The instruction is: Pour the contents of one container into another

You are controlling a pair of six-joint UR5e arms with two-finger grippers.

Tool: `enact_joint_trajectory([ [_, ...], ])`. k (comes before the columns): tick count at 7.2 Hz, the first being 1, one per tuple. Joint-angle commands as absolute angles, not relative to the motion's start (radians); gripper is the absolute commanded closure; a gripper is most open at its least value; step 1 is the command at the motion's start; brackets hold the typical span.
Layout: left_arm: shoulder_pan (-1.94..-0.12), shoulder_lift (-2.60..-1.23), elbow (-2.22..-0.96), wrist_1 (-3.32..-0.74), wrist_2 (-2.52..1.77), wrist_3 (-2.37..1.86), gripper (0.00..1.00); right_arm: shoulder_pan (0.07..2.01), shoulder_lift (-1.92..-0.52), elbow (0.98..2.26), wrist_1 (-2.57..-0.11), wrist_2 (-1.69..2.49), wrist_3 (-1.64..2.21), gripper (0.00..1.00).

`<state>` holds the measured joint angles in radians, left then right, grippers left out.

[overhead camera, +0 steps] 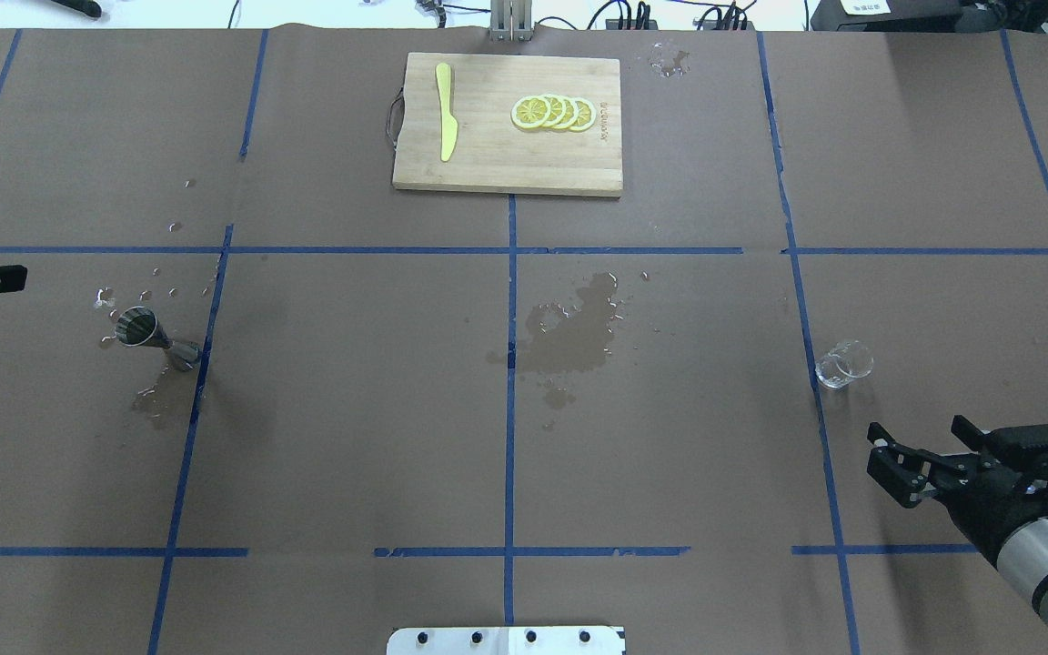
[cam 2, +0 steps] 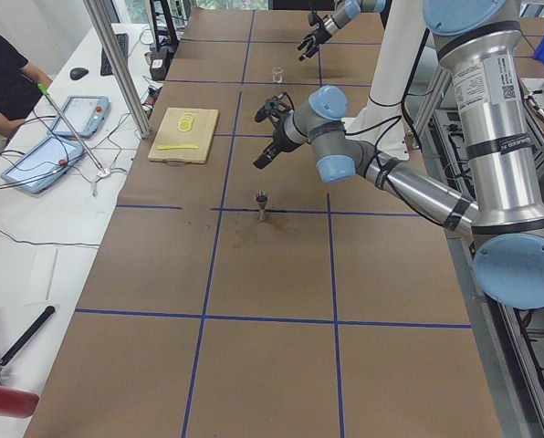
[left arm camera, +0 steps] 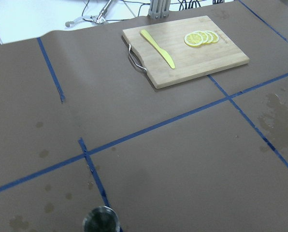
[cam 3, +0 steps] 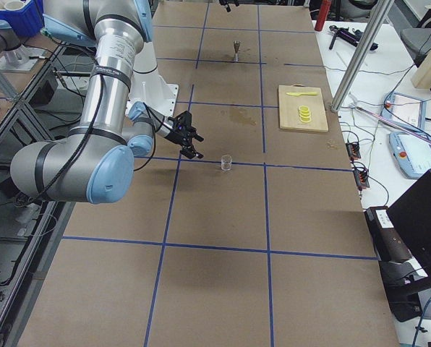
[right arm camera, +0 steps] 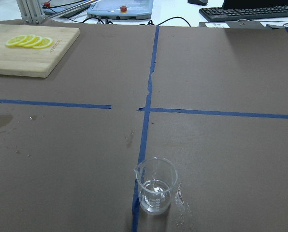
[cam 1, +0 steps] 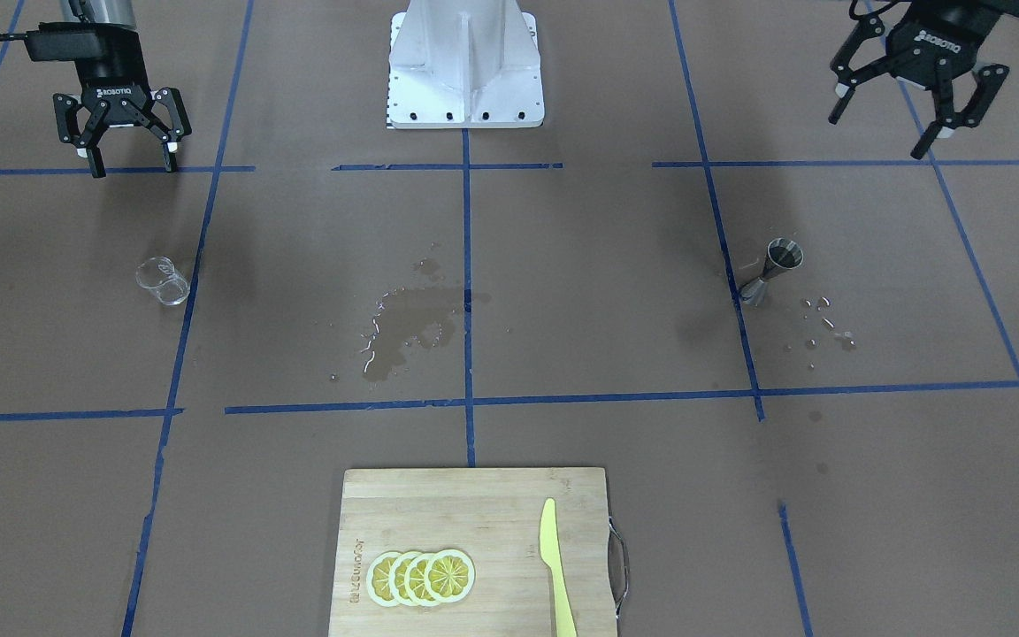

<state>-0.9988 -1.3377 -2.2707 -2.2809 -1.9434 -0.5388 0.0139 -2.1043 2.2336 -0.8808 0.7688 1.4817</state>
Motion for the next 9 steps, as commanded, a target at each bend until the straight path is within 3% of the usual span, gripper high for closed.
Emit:
enact_joint_trajectory([
  [1,-1.054,-1.417,-2.2,-2.252,-1.967,-0.482,0.0,0.206,-2.102,2.298,-0.882,0.973,1.346,0.0],
  [3,-1.052,-1.448,-2.175,-2.252,-1.968,-0.482,0.0,0.591,-2.076,2.338,-0.882,1.37,1.112,0.0],
  [6,-1.092,-1.515,-2.059,-2.24,-2.086,-0.456,0.0,1.016,-1.92,2.249,-1.033,1.865,0.747,0.0],
  [9,-1.299,-1.777,-1.9,-1.797,-2.155,-0.093,0.0,1.256,-1.746,2.145,-1.352,2.138,0.357,0.0],
])
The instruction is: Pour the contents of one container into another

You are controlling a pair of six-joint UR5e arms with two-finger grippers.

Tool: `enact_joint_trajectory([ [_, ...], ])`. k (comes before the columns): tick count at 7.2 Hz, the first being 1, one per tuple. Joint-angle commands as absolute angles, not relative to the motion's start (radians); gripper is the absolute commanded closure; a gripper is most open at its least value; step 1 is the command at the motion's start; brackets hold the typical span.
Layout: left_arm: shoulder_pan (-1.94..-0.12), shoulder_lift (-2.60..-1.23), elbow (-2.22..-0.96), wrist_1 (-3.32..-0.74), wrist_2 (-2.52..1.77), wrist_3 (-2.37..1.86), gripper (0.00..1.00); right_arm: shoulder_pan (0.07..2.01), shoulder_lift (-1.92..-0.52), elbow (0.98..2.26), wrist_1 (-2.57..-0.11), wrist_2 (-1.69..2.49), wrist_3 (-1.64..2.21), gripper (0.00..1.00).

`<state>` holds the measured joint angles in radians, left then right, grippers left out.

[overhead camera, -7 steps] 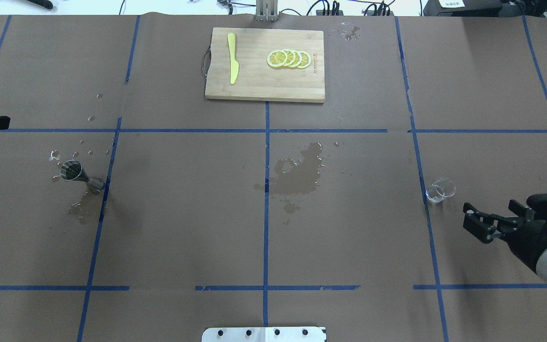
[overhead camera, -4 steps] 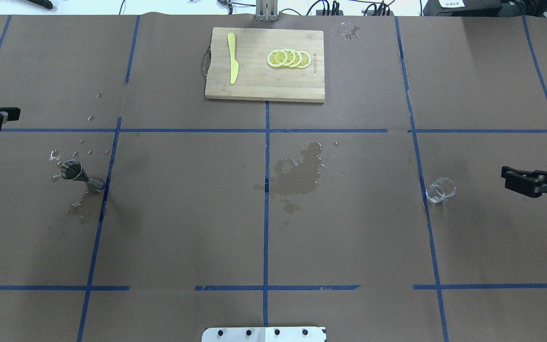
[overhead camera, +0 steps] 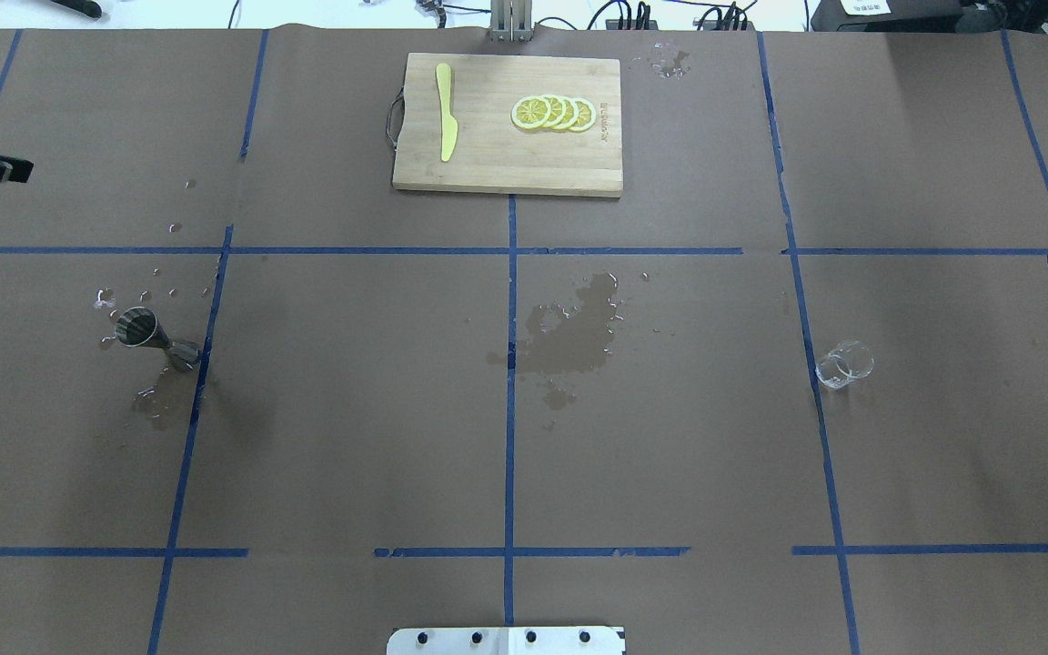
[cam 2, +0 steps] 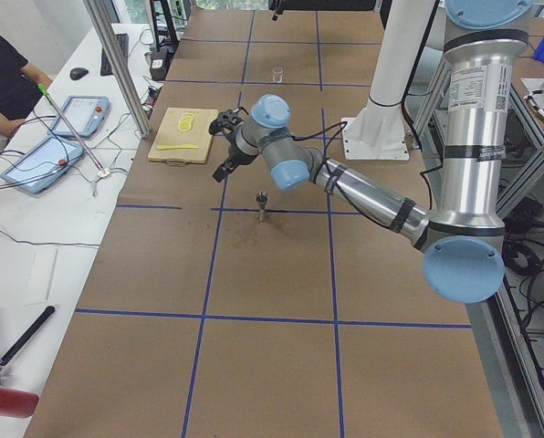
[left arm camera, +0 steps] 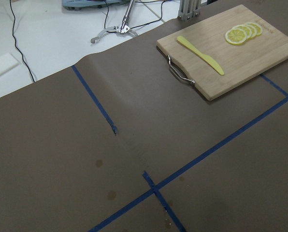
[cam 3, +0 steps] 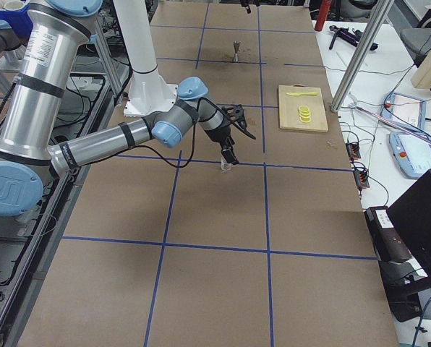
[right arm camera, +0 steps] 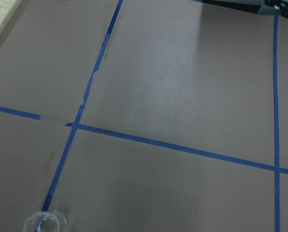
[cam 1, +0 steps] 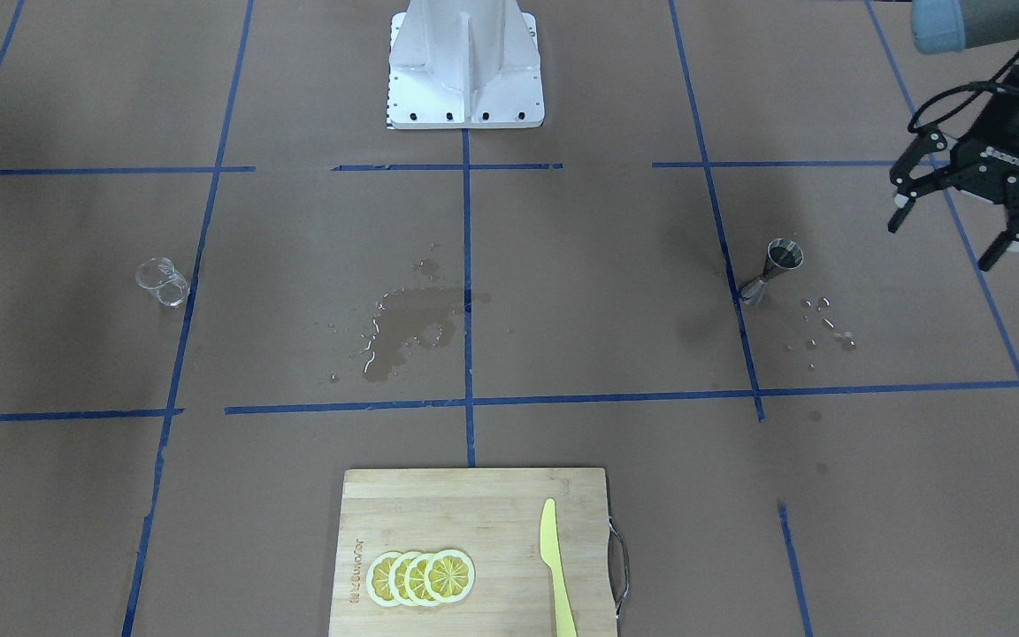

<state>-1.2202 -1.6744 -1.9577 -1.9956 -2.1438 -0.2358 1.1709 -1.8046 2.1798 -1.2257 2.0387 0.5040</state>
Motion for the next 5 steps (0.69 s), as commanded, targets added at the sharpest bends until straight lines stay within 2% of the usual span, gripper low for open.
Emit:
enact_joint_trajectory([
  [1,-1.357,-1.839,-1.849,-1.682,-2.154,-0.042,0.0,1.302,-1.711,2.14,-1.485,2.178,0.256,0.0],
  [3,-1.403,-1.821,-1.789,-1.629,-2.158,-0.038,0.0,1.388,-1.619,2.102,-1.802,2.194,0.018,0.0],
  [4,-1.46,-1.74,-1.775,-1.64,-2.208,0.007,0.0,1.403,-1.614,2.095,-1.877,2.242,-0.033,0.0],
  [5,-1.509,-1.723,-1.717,-1.637,-2.312,0.059,0.0,1.416,-1.627,2.083,-1.873,2.288,-0.029,0.0],
])
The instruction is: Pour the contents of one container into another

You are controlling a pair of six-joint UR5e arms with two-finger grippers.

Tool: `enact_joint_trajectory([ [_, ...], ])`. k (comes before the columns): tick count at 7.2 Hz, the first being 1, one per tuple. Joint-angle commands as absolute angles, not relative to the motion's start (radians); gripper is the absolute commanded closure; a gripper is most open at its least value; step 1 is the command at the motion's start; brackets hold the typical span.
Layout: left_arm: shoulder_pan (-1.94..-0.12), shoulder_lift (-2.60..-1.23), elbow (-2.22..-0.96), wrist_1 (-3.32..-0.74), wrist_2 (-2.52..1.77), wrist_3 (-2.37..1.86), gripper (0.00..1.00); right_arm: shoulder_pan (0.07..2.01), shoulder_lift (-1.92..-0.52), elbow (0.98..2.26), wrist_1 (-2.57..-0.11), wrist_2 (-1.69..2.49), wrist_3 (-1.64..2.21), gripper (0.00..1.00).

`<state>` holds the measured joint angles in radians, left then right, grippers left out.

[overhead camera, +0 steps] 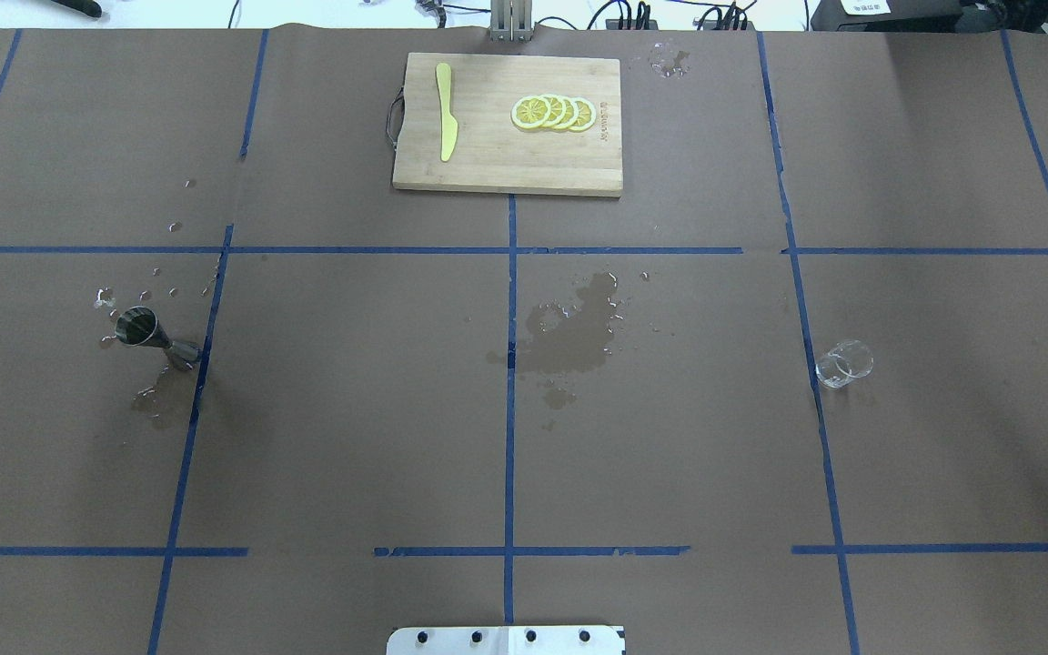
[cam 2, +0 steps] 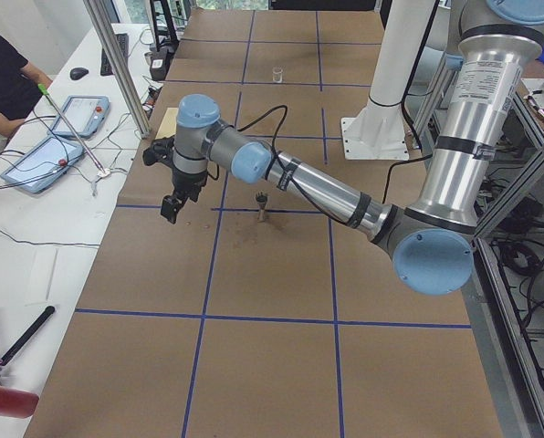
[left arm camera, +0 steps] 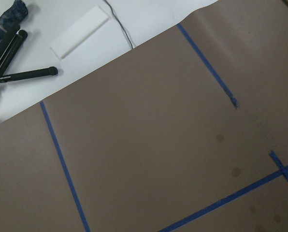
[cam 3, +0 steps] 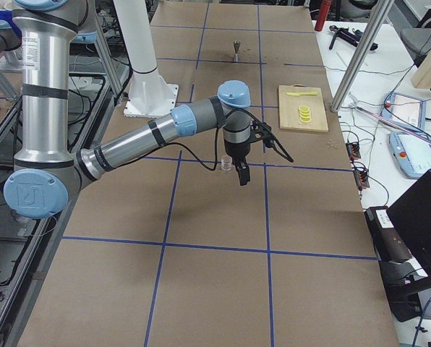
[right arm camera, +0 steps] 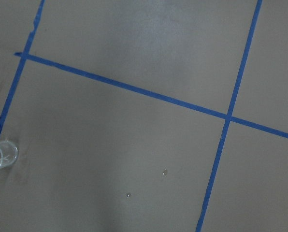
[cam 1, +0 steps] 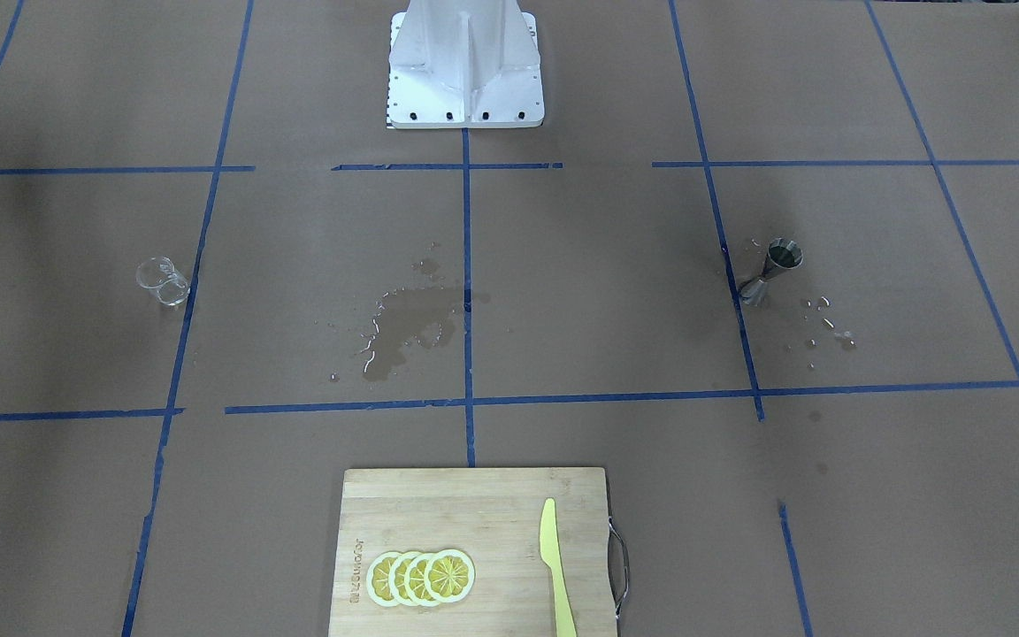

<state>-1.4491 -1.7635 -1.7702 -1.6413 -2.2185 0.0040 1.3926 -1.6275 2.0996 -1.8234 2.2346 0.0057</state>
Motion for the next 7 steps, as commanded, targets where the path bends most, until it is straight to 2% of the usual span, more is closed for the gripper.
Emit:
enact_joint_trajectory([
  [1,-1.531,-1.68,-1.674,-1.637,-2.389,0.06,0.0,1.416,-1.626,2.066,-1.867,2.293,-0.023,0.0],
  [4,-1.528,-1.626,-1.597,-1.643,-2.392,0.052,0.0,1.417,-1.597,2.014,-1.838,2.293,0.088,0.0],
  [7,-1.532,-1.606,-1.595,-1.64,-2.385,0.055,0.0,1.46,-1.615,1.924,-1.812,2.33,0.094,0.0],
])
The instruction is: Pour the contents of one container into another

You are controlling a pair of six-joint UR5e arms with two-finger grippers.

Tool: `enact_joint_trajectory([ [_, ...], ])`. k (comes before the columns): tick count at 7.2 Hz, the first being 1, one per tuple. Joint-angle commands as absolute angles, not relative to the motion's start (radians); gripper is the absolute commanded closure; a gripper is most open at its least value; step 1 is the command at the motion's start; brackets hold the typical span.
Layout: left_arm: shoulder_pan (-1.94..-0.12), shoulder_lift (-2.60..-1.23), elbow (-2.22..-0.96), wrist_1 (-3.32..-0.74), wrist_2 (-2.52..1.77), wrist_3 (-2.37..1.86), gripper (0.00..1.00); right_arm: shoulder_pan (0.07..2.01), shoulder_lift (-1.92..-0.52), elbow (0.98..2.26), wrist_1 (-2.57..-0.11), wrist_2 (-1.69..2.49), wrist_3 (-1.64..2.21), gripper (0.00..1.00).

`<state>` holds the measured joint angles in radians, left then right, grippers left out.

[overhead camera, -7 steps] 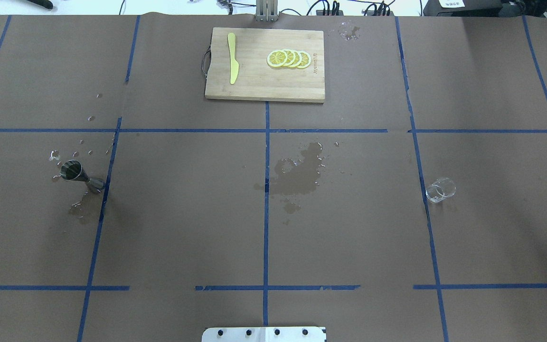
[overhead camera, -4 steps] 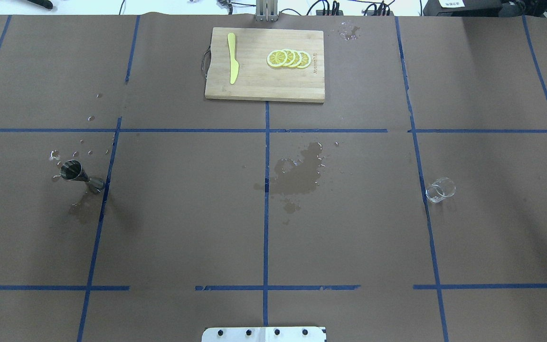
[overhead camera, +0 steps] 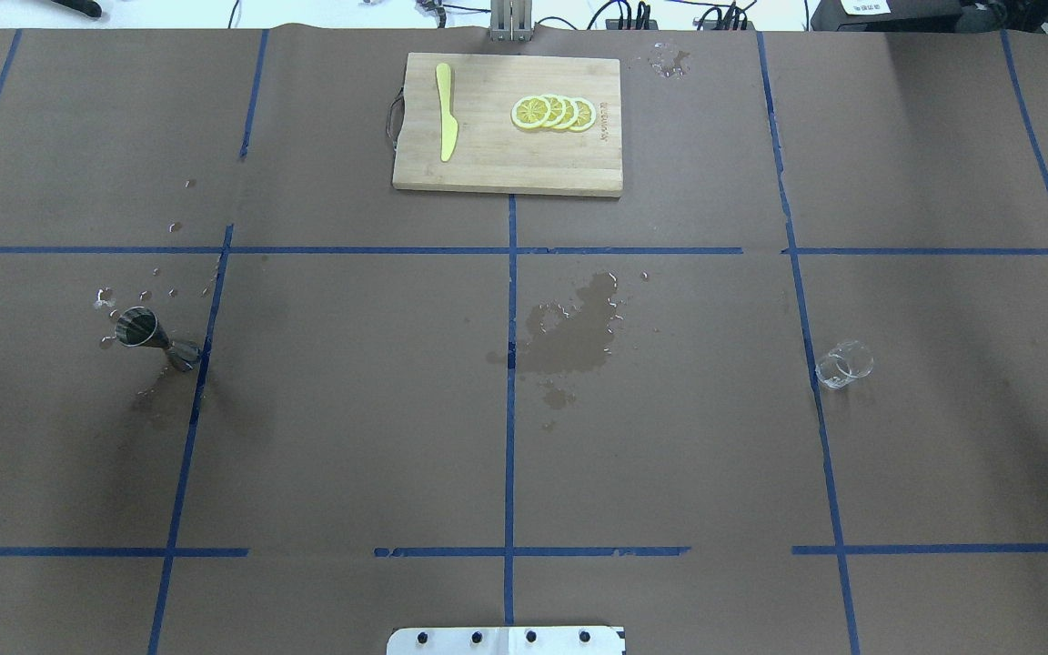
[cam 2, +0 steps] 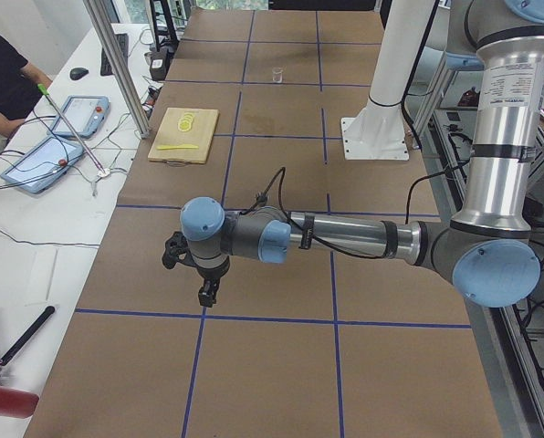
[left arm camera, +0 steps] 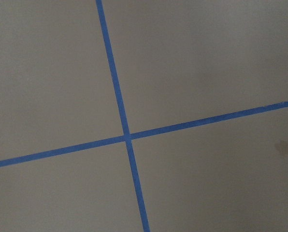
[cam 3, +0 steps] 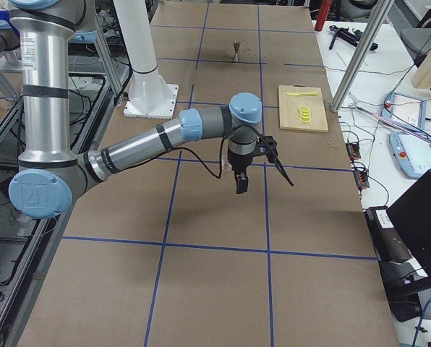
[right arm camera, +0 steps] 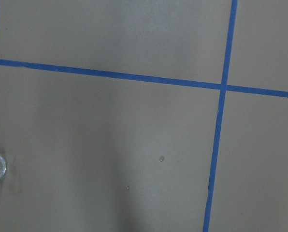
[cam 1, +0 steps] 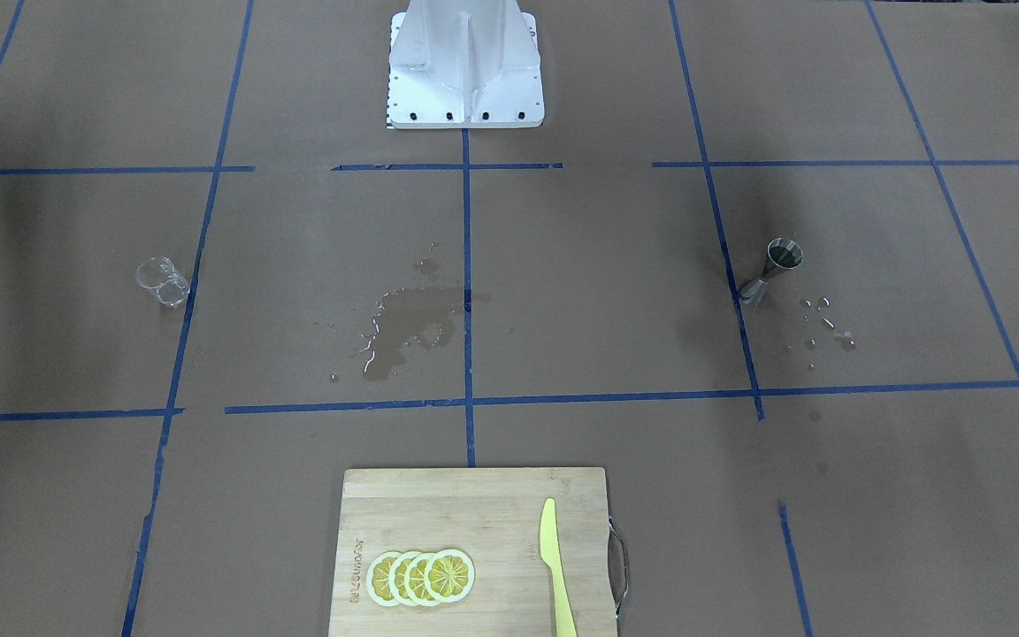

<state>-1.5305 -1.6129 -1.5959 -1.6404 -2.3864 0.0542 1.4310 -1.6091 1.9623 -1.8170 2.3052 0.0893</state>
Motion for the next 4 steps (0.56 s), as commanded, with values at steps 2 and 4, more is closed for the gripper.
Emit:
enact_joint_trajectory([
  [2,-1.532,-1.603,-1.6,-1.638,-2.385,0.057,0.0,1.517,-1.637,1.878,-1.81,2.404,0.08,0.0],
  [4,-1.532,-1.598,-1.601,-1.64,-2.384,0.06,0.0,1.548,-1.67,1.783,-1.629,2.405,0.084,0.0],
])
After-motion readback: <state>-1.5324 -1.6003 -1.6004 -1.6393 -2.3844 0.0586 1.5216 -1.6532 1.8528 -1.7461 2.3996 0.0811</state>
